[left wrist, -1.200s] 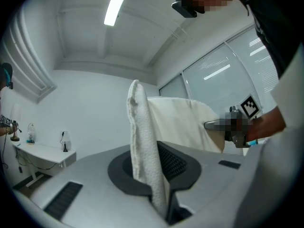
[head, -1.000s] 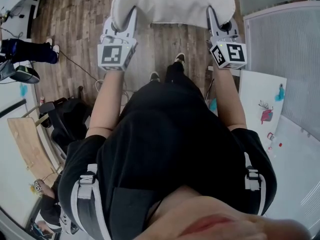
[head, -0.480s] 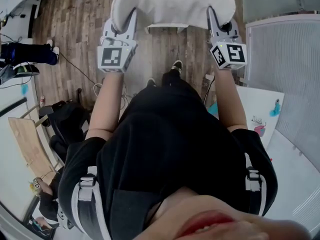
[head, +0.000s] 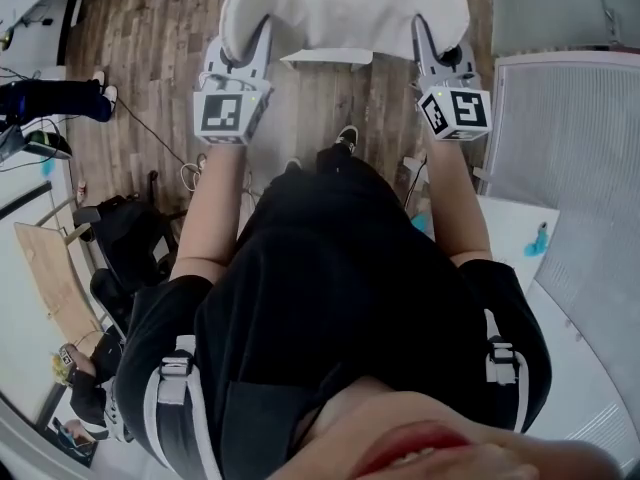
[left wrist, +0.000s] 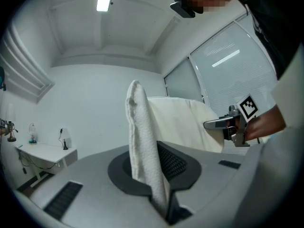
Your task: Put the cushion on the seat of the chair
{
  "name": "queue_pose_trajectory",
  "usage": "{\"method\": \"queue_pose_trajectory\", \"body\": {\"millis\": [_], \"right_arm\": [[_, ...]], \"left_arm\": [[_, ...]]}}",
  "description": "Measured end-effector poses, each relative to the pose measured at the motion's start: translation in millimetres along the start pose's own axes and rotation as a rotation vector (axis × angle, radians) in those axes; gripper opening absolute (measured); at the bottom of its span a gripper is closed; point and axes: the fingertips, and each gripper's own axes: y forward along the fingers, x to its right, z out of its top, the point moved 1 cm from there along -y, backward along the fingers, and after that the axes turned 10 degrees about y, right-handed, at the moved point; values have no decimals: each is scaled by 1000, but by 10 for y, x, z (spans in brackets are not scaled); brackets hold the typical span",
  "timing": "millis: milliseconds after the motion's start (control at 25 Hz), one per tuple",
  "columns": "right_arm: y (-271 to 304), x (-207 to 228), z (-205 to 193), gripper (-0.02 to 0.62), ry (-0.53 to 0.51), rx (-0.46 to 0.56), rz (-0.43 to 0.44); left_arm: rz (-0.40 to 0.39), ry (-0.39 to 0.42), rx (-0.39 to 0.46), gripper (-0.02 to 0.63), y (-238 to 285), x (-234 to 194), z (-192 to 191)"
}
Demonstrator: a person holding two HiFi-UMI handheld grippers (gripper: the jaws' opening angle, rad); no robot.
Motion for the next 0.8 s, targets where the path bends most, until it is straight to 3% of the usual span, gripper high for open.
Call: {"method": "queue_pose_trajectory", "body": {"millis": [200,800], "right_arm": [[141,407,-144,58,26,-8,25],[380,532,-133,58,31,-40,56]], "left_arm": [[20,7,-34,54,368,158,-90],[50,19,-61,54,558,56,-113]]}}
